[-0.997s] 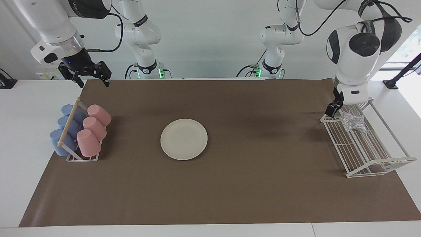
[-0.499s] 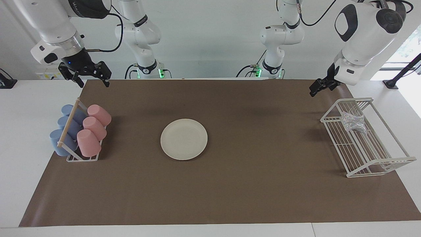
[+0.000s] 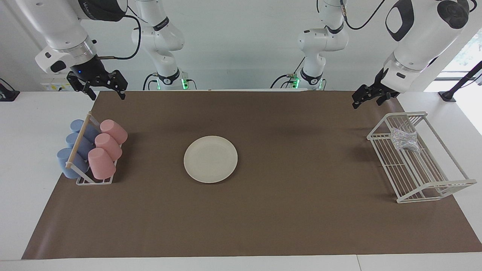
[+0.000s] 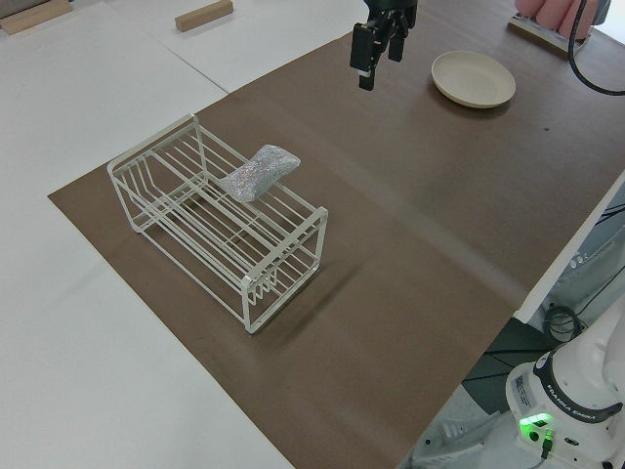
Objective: Wipe plate with sponge
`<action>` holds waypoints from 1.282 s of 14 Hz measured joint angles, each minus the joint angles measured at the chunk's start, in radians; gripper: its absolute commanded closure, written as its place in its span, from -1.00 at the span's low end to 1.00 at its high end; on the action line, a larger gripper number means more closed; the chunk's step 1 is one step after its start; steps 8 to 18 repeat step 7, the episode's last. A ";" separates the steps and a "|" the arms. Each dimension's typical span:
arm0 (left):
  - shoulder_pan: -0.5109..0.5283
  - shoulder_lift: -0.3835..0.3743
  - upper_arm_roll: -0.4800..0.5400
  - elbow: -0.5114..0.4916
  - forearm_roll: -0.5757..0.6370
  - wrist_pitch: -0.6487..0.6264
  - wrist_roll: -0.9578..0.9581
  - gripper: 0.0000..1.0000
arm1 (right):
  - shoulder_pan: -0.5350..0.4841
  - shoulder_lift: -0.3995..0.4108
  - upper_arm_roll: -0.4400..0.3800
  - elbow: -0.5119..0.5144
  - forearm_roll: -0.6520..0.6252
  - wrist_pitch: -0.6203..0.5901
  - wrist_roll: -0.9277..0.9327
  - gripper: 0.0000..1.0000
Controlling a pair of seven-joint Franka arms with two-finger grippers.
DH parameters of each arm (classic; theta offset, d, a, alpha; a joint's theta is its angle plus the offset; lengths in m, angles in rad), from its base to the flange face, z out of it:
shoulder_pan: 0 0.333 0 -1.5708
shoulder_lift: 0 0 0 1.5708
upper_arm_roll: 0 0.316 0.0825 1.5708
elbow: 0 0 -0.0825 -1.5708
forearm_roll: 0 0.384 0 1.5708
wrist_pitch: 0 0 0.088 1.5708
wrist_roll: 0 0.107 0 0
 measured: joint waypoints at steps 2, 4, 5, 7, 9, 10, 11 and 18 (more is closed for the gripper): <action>-0.006 0.003 0.000 0.003 0.002 0.000 0.008 -1.00 | 0.006 0.000 0.001 0.000 0.000 -0.001 0.000 -1.00; -0.006 0.004 0.003 0.004 0.002 0.000 0.008 -1.00 | 0.014 0.000 0.001 0.000 0.000 -0.007 0.000 -1.00; -0.006 0.004 0.005 0.004 0.002 0.000 0.008 -1.00 | 0.015 0.000 0.001 0.000 0.000 -0.011 0.000 -1.00; -0.006 0.004 0.007 0.004 0.002 0.000 0.008 -1.00 | 0.016 0.000 0.001 0.000 0.000 -0.011 0.000 -1.00; -0.006 0.004 0.007 0.004 0.002 0.000 0.008 -1.00 | 0.016 0.000 0.001 0.000 0.000 -0.011 0.000 -1.00; -0.006 0.004 0.007 0.004 0.002 0.000 0.008 -1.00 | 0.016 0.000 0.001 0.000 0.000 -0.011 0.000 -1.00; -0.006 0.004 0.007 0.004 0.002 0.000 0.008 -1.00 | 0.016 0.000 0.001 0.000 0.000 -0.011 0.000 -1.00; -0.006 0.004 0.007 0.004 0.002 0.000 0.008 -1.00 | 0.016 0.000 0.001 0.000 0.000 -0.011 0.000 -1.00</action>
